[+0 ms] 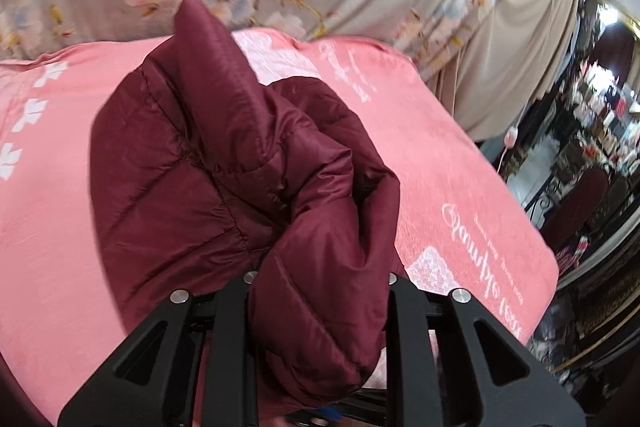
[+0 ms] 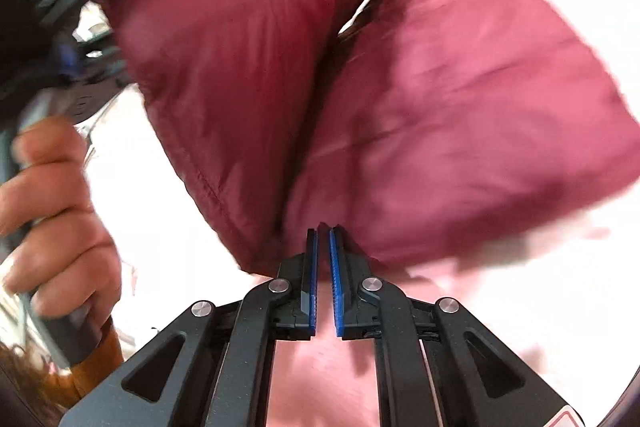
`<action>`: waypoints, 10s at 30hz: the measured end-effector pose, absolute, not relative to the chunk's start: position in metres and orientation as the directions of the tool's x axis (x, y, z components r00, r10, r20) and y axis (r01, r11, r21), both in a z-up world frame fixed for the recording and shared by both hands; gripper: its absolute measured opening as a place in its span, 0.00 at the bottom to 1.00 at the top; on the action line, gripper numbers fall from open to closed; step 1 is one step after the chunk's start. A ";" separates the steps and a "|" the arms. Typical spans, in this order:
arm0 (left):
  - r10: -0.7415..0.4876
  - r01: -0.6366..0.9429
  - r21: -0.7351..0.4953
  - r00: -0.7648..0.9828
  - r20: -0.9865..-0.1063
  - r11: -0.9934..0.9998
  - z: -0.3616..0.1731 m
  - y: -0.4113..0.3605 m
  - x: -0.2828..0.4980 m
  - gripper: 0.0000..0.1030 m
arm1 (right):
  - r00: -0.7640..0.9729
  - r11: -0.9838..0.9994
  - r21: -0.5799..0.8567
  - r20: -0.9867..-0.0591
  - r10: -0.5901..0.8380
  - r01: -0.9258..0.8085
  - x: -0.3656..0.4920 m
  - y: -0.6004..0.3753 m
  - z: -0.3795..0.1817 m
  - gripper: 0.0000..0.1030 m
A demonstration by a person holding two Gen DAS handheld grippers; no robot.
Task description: Fold large clothes
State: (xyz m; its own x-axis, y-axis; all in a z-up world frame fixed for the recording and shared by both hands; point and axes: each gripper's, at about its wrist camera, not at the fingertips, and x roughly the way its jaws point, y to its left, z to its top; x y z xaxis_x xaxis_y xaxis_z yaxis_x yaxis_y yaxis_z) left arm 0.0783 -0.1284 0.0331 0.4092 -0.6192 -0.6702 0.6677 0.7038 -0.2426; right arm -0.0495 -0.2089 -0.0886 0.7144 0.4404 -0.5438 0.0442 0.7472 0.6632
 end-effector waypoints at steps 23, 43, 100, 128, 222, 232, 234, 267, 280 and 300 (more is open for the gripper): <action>-0.508 0.734 -0.098 0.360 -0.783 0.672 -0.067 -0.221 0.050 0.19 | 0.804 0.766 0.564 -0.584 0.108 0.308 -0.103 -0.288 -0.067 0.12; -0.601 0.535 -0.300 0.579 -0.552 0.790 0.063 -0.098 0.058 0.85 | 0.782 0.636 0.733 -0.535 0.320 0.241 0.064 -0.377 0.018 0.58; -0.275 0.353 -0.033 0.661 -0.698 0.935 -0.056 -0.164 0.153 0.87 | 0.700 0.855 0.378 -0.714 0.025 0.355 0.067 -0.366 -0.067 0.04; -0.343 0.412 -0.145 0.462 -0.818 0.900 -0.039 -0.096 0.070 0.86 | 0.597 0.923 0.264 -0.800 0.049 0.278 -0.057 -0.297 -0.050 0.18; -0.584 0.565 -0.258 0.530 -0.614 0.784 0.065 -0.113 0.086 0.42 | 0.879 0.771 0.617 -0.443 0.176 0.157 -0.057 -0.330 0.061 0.20; -0.639 0.631 -0.227 0.561 -0.527 0.742 0.112 -0.118 0.056 0.42 | 0.934 0.816 0.564 -0.345 0.096 0.124 -0.090 -0.328 0.107 0.20; -0.653 0.647 -0.214 0.574 -0.494 0.732 0.126 -0.115 0.048 0.42 | 0.949 0.830 0.547 -0.306 0.079 0.108 -0.099 -0.324 0.123 0.20; -0.685 0.689 -0.047 0.724 0.075 0.723 0.286 0.051 0.013 0.44 | 0.963 0.916 0.299 0.050 0.265 -0.267 -0.036 -0.181 0.286 0.21; -0.613 0.590 -0.174 0.780 -0.130 0.788 0.225 0.094 0.140 0.44 | 0.933 0.882 0.415 -0.171 0.316 -0.223 0.095 -0.164 0.211 0.21; -0.555 0.470 -0.296 0.675 -0.486 0.832 0.076 0.058 0.272 0.44 | 0.825 0.857 0.514 -0.473 0.309 -0.026 0.204 -0.192 0.049 0.21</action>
